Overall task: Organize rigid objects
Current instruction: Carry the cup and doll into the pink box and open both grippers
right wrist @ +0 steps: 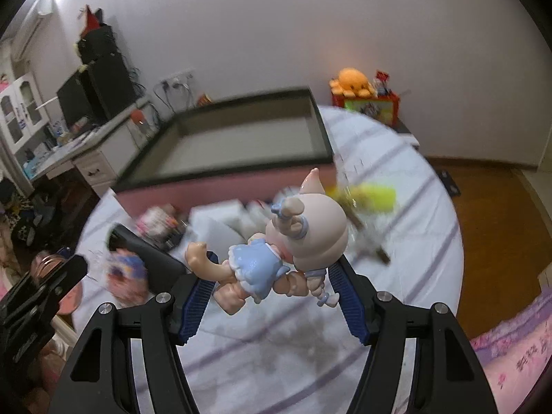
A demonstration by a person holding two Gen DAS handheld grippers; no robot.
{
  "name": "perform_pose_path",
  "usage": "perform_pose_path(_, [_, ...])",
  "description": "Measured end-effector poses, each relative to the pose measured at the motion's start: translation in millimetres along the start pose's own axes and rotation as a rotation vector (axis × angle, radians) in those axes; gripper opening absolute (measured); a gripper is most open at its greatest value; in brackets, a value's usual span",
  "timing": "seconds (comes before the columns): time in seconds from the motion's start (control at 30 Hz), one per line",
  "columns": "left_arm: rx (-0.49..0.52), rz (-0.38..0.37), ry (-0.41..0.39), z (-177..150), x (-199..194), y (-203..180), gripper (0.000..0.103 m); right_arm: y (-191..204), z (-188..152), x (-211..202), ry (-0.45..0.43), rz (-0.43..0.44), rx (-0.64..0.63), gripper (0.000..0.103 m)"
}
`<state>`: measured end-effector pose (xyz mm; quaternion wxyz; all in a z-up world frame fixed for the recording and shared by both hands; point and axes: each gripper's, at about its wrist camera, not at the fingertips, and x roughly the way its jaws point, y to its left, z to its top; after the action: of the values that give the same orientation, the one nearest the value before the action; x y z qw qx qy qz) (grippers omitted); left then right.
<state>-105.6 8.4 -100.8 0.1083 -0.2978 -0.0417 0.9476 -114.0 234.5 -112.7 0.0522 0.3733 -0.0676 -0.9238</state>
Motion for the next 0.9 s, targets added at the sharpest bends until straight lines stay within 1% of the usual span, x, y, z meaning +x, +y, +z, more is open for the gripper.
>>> perform_pose_path(0.1, [0.011, 0.010, -0.017, 23, 5, 2, 0.055, 13, 26, -5, -0.038, 0.022, -0.041, 0.067])
perform_pose_path(0.2, [0.025, 0.028, -0.023, 54, 18, 3, 0.055, 24, 48, -4, -0.058, 0.041, -0.066, 0.067])
perform_pose_path(0.27, [0.035, 0.038, -0.024, 70, 27, 2, 0.055, 29, 63, 2, -0.064, 0.048, -0.082, 0.067])
perform_pose_path(0.33, [0.036, 0.034, -0.007, 90, 43, 2, 0.055, 33, 82, 15, -0.060, 0.066, -0.092, 0.067])
perform_pose_path(0.37, [0.035, 0.037, -0.002, 97, 49, 1, 0.055, 34, 86, 19, -0.057, 0.069, -0.095, 0.068])
perform_pose_path(0.43, [0.042, 0.045, 0.009, 113, 68, -2, 0.055, 34, 104, 40, -0.036, 0.070, -0.103, 0.068])
perform_pose_path(0.57, [0.052, 0.029, 0.063, 138, 117, -6, 0.055, 30, 123, 80, 0.020, 0.076, -0.101, 0.068])
perform_pose_path(0.63, [0.053, 0.033, 0.093, 146, 146, -7, 0.055, 26, 132, 105, 0.056, 0.072, -0.097, 0.068])
perform_pose_path(0.73, [0.052, 0.036, 0.123, 149, 177, -10, 0.055, 18, 142, 134, 0.099, 0.075, -0.084, 0.068])
perform_pose_path(0.9, [0.050, 0.044, 0.163, 157, 218, -11, 0.055, 6, 156, 171, 0.142, 0.046, -0.075, 0.068])
